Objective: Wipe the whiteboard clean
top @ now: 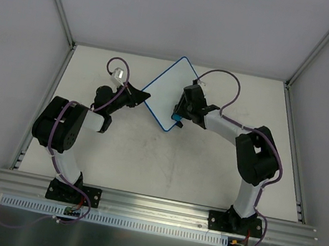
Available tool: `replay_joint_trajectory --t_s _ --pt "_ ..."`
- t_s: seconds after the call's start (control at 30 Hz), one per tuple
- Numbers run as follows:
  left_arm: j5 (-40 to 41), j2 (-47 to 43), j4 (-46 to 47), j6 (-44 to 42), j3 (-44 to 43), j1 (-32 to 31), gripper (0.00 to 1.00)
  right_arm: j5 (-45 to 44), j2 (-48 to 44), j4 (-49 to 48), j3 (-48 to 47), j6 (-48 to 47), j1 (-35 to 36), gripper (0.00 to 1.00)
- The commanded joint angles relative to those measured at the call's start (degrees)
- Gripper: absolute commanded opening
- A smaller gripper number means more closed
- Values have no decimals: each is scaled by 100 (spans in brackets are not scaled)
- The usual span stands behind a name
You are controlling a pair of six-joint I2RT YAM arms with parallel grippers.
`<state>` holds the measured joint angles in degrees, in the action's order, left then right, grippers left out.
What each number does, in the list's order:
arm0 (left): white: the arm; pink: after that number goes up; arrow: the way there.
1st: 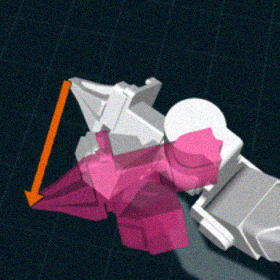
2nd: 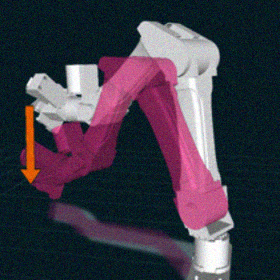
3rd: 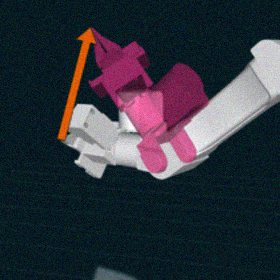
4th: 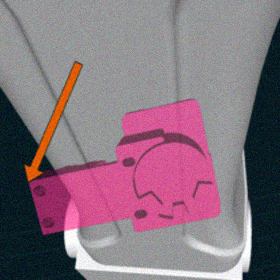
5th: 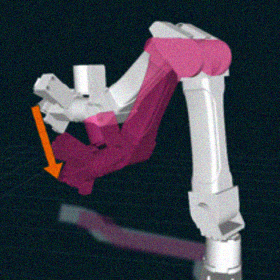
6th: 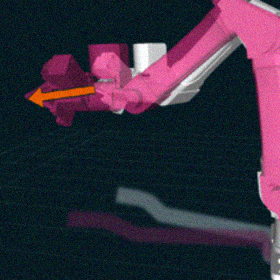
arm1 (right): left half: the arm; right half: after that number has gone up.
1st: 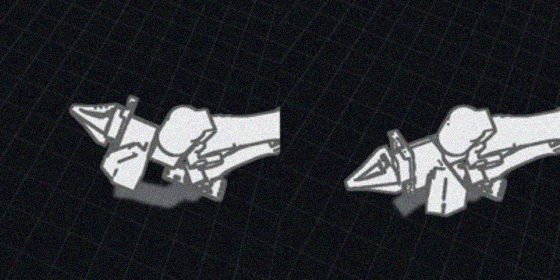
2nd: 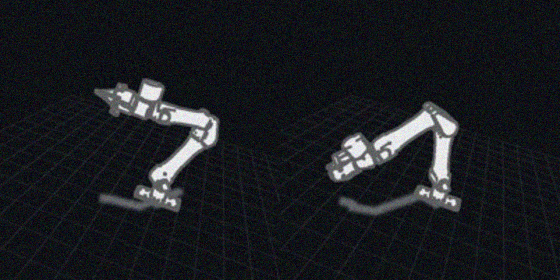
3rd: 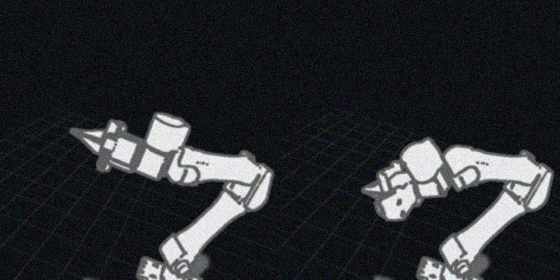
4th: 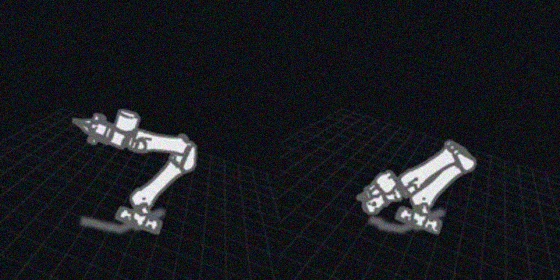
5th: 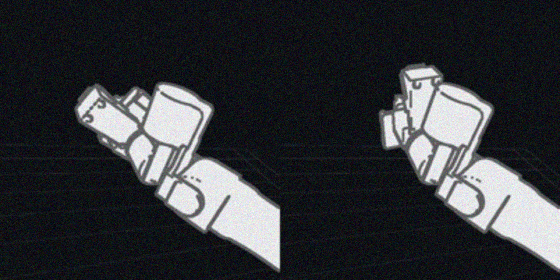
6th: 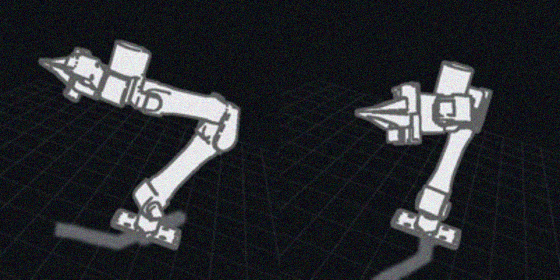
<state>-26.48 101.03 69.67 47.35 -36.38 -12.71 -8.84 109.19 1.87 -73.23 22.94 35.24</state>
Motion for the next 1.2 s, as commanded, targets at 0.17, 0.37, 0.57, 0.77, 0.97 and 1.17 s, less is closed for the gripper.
replay_joint_trajectory --t_s 0.17,0.37,0.57,0.77,0.97,1.17 --pt "-419 57 363 -385 -71 -109 0 -329 -599 -125 222 -333 35 0" --pt "-402 74 363 -359 -97 -100 0 -197 -846 -91 -305 -984 35 0" --pt "-402 83 346 -358 -97 -100 0 15 -1004 338 -929 -1599 26 0" --pt "-402 109 354 -332 -124 -91 0 84 -1583 1471 -579 -1591 -465 0" --pt "-402 118 416 -288 -88 -91 0 208 -2103 2351 150 -1889 -1142 0" --pt "-402 127 565 -174 -1 -65 0 -22 -2156 2863 529 -2224 -1415 0"
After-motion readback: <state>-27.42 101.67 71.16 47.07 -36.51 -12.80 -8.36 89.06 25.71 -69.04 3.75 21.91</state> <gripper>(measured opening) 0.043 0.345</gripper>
